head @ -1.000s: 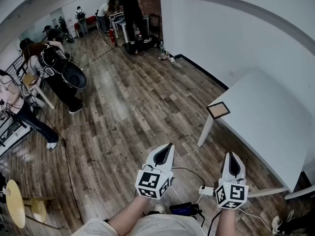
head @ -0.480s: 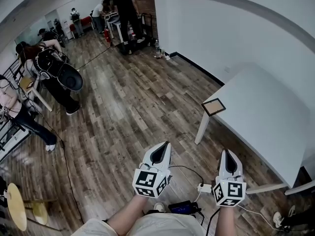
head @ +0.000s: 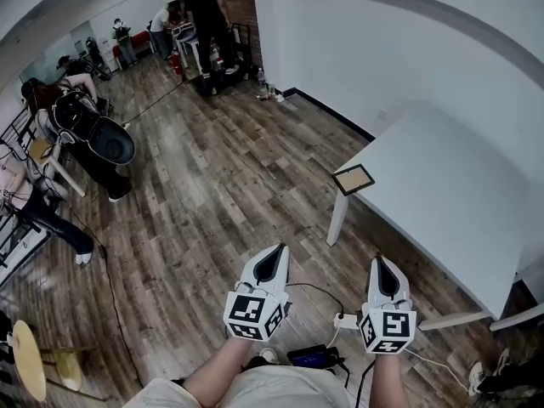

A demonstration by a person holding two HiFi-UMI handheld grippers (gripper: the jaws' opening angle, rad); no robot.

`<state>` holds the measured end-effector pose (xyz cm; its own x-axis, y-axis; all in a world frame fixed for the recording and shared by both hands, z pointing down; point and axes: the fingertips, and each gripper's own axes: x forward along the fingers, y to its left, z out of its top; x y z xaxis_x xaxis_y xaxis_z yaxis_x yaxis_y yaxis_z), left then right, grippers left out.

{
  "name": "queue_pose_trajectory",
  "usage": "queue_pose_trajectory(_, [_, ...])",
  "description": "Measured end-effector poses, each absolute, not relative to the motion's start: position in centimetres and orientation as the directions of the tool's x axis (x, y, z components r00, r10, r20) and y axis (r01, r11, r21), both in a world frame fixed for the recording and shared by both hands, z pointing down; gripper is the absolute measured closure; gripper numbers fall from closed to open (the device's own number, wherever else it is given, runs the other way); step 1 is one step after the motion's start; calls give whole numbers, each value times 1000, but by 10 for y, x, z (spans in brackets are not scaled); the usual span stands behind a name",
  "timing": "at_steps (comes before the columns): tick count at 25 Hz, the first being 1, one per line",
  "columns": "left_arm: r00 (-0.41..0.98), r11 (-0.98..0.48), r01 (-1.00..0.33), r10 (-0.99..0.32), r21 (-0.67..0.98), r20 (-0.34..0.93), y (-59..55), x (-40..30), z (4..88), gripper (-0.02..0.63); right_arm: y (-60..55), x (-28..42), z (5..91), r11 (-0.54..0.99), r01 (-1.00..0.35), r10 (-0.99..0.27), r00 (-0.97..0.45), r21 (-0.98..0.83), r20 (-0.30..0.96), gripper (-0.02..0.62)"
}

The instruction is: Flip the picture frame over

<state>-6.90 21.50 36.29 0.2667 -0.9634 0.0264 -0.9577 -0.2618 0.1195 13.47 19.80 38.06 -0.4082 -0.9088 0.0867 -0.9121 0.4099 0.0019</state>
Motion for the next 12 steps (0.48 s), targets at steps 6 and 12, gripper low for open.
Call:
queue_pose_trajectory(6, [278,-273,-955,-960,114,29,212,-44,361,604,195,153,385,418,-909,-904,-416,-6,96,571])
queue_pose_trajectory(12, [287,-281,-953,-957,112,38,199,-36,369,604,182,158,394,413,-911,-905,-412,-19,103,571])
